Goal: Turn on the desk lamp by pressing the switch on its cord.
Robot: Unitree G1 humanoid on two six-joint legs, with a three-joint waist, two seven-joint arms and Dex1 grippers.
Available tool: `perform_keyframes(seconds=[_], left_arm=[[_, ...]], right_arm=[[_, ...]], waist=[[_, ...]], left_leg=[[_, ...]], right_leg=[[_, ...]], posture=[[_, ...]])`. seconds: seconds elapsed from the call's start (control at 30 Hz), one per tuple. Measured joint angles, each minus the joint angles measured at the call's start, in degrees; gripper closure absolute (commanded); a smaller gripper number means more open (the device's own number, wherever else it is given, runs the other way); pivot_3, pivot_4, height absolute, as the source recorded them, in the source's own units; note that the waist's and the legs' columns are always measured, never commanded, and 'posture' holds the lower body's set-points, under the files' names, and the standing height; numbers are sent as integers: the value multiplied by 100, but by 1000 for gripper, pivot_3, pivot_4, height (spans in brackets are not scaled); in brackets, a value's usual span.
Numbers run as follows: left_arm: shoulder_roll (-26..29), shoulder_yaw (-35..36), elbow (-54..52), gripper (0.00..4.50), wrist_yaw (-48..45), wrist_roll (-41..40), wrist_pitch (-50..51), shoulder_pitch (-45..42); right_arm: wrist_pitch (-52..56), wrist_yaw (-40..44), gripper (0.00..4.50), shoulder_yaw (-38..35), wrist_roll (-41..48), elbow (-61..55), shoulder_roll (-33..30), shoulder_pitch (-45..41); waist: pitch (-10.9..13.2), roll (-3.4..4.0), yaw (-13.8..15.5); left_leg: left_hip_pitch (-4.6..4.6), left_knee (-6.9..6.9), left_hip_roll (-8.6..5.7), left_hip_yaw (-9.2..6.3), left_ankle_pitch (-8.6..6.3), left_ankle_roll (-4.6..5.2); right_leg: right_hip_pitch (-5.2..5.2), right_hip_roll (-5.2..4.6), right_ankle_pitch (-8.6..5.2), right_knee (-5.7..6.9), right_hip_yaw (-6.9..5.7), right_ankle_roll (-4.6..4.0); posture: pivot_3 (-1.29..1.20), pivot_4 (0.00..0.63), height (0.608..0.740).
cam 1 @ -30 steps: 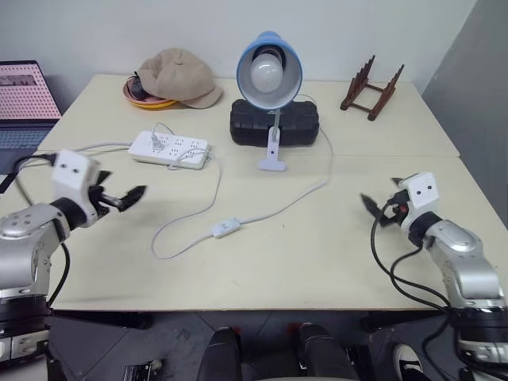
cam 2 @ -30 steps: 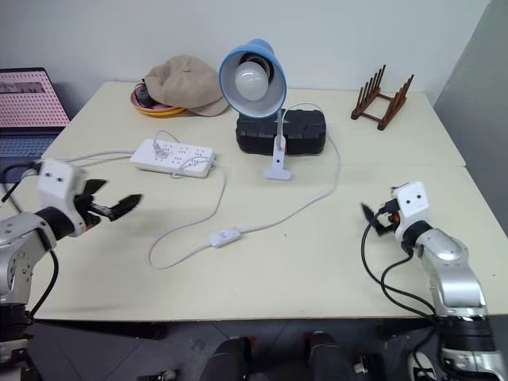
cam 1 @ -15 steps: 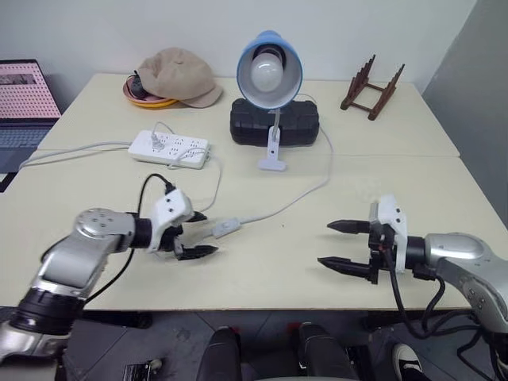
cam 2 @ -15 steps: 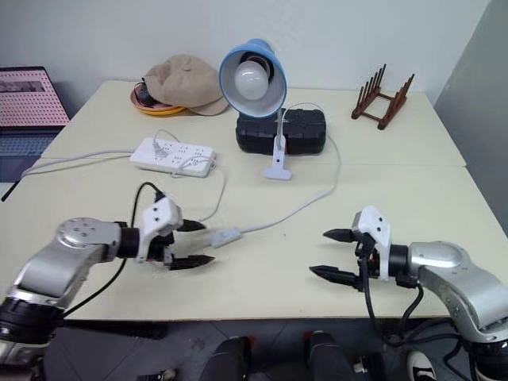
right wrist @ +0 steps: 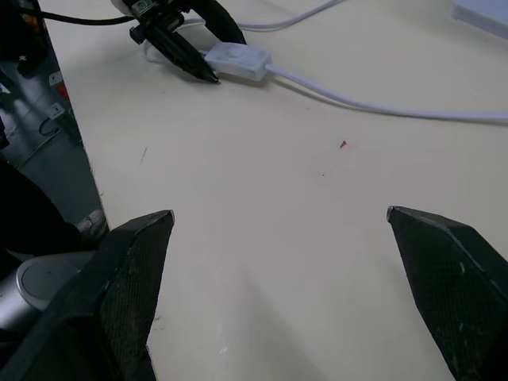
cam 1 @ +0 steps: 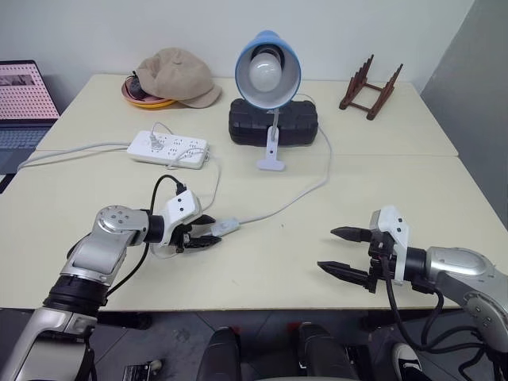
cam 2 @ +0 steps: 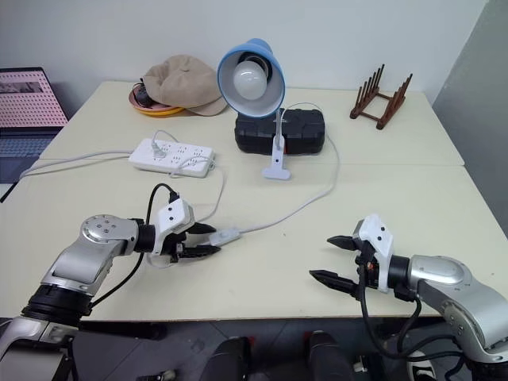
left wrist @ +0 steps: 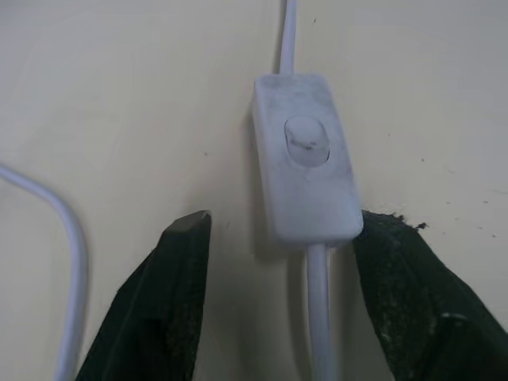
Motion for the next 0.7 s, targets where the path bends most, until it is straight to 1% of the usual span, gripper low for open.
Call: perform_keyframes(seconds=[0.03, 0.07, 0.13, 0.17, 0.27, 0.33, 0.4, 0.43, 0.5, 0.57, 0.6, 0.63, 0.67, 0.7], left_arm=[[-25, 1, 20, 2745, 1, 17, -7, -18], [-78, 1, 58, 3075, 1, 56, -19, -62], [-128, 1, 73, 3349, 2, 73, -21, -78], [-169, 1, 73, 3416, 1, 73, -21, -77], [-196, 3, 67, 3416, -1, 70, -4, -77], [-234, 33, 27, 3416, 17, 39, 108, -77], [-460, 153, -158, 3416, 211, -138, 534, -82], [-553, 203, -293, 3416, 287, -260, 743, -83], [-718, 352, -680, 3416, 431, -571, 1208, -64], [-1084, 577, -1402, 3416, 718, -1039, 1770, -1], [-1286, 572, -1688, 3416, 840, -1215, 1910, 1], [-1490, 545, -1992, 3416, 980, -1380, 2054, 5], [-1562, 547, -2086, 3416, 1069, -1425, 2108, 7], [-1687, 564, -2228, 3416, 1314, -1481, 2225, 13]], right_arm=[[0, -6, 0, 1, 0, 0, 2, 8], [-4, -18, 0, -1, 1, -8, 6, 7], [-5, -22, 0, -1, 2, -17, 20, 11], [-6, -22, 0, -1, 2, -17, 27, 12], [-7, -44, 0, -7, 3, -15, 55, 11], [4, -144, 0, -51, 47, 10, 183, 8], [98, -476, 0, -269, 311, 117, 631, -11], [209, -633, 0, -316, 439, 148, 760, -14], [554, -1075, 0, -482, 822, 209, 1096, -59], [1057, -2075, 0, -737, 1571, 381, 1875, -281], [1252, -2488, 0, -740, 1944, 454, 2173, -417], [1514, -2968, 0, -702, 2424, 494, 2374, -580], [1627, -3187, 0, -702, 2633, 516, 2444, -657], [1793, -3821, 0, -728, 3153, 641, 2657, -827]], waist=[[0, 0, 1], [0, 0, 0], [0, 0, 0], [0, 0, 0], [0, 0, 0], [0, 0, 0], [-1, -1, -1], [-1, -1, 0], [-1, -2, 0], [-1, -2, -3], [-1, 0, -3], [0, 2, -5], [-1, 2, -12], [-1, 2, -26]], left_leg=[[0, 1, 0, 0, 0, 0], [0, 2, 0, 0, 0, 0], [0, 3, 0, 0, 0, 0], [0, 4, 0, 0, 0, 0], [1, 4, 0, -1, 0, 0], [0, 3, 0, -2, 0, 0], [-1, 5, 0, -3, 0, 0], [-2, 6, 0, -4, 0, 0], [-3, 7, 0, -6, 0, 0], [-3, 7, 3, -8, 0, 0], [-2, 8, 1, -8, 0, 0], [-1, 8, 0, -8, 0, 0], [2, 8, 2, -10, 0, 0], [5, 8, 3, -12, 1, 1]], right_leg=[[1, 0, 0, 0, 0, 0], [2, 0, 1, 0, 0, 1], [2, 0, 1, 0, 0, 1], [2, 0, 1, 1, 0, 1], [2, 0, 1, 1, 0, 1], [3, 0, 1, 1, -1, 2], [4, 0, 3, 2, -1, 5], [4, 0, 3, 3, -1, 5], [4, 0, 14, 2, -2, 25], [5, 0, 17, 6, -2, 28], [5, 0, 17, 10, -1, 29], [4, 1, 18, 11, 0, 29], [5, 5, 18, 13, 1, 30], [5, 8, 19, 15, 0, 30]], posture=[[0, 150, 740], [0, 150, 740], [0, 150, 740], [0, 150, 740], [0, 150, 740], [0, 150, 740], [0, 150, 740], [0, 150, 740], [0, 150, 740], [0, 150, 740], [0, 150, 740], [0, 150, 740], [0, 150, 740], [0, 150, 740]])
